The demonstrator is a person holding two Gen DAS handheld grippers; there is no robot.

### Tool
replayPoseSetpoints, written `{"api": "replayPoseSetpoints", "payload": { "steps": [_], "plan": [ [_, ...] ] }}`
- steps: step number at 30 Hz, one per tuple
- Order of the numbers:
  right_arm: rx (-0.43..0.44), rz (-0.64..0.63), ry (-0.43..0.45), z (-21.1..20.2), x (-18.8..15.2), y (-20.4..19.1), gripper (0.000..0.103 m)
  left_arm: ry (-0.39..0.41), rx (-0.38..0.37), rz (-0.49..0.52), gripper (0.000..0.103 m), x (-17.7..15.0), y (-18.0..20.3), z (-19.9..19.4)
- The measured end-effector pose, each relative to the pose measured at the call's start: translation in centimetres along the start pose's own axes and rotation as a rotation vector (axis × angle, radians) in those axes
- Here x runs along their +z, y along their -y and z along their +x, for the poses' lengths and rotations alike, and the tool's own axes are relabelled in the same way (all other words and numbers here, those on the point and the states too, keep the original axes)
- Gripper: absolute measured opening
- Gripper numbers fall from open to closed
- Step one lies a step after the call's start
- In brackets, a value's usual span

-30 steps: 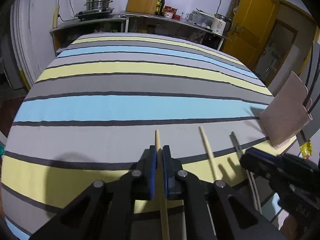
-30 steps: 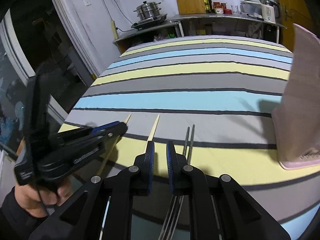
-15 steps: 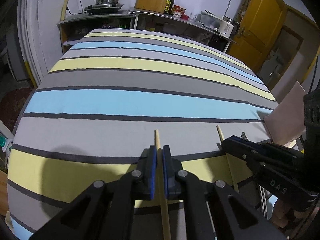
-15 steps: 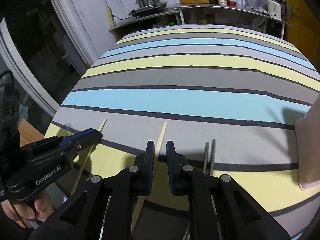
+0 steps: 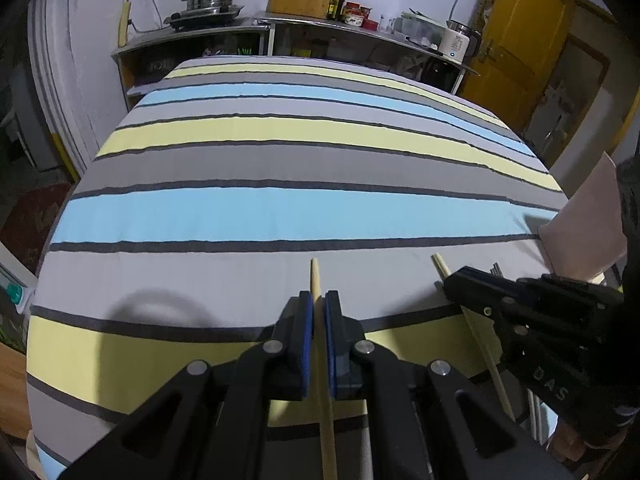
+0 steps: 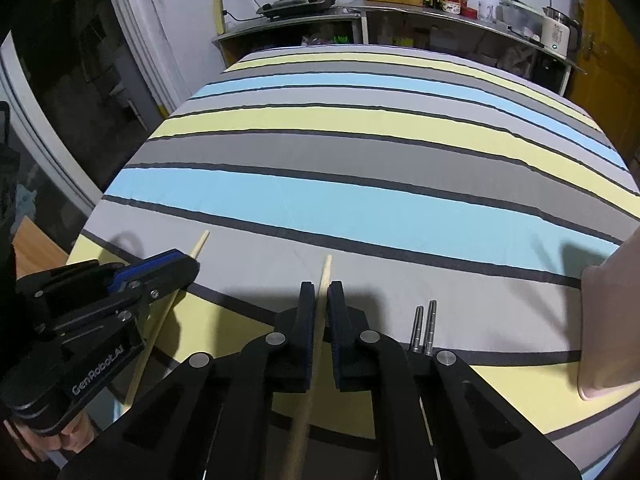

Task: Organize utensils
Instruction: 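Lift the left tool's wooden chopstick over the pink holder while the right tool carries its own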

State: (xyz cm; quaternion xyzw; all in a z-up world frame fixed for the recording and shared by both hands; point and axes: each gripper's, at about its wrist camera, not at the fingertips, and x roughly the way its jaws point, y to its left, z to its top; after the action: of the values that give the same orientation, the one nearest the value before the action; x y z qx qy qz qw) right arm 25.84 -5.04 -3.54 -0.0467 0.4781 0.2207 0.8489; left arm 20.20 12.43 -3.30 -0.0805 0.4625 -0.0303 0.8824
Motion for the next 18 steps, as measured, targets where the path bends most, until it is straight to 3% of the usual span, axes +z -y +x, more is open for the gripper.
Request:
{"api": "replayPoseSetpoints", "payload": {
  "steps": [8, 18],
  "plan": [
    [0.040, 0.001, 0.084, -3.8, 0.4, -0.1, 0.006, 0.055, -0.032, -0.002, 0.006, 0.5, 0.3, -3.4],
    [0.082, 0.010, 0.214, -10.5, 0.1, 0.2, 0.006, 0.170, -0.087, 0.017, 0.006, 1.3, 0.9, -11.1]
  ]
}}
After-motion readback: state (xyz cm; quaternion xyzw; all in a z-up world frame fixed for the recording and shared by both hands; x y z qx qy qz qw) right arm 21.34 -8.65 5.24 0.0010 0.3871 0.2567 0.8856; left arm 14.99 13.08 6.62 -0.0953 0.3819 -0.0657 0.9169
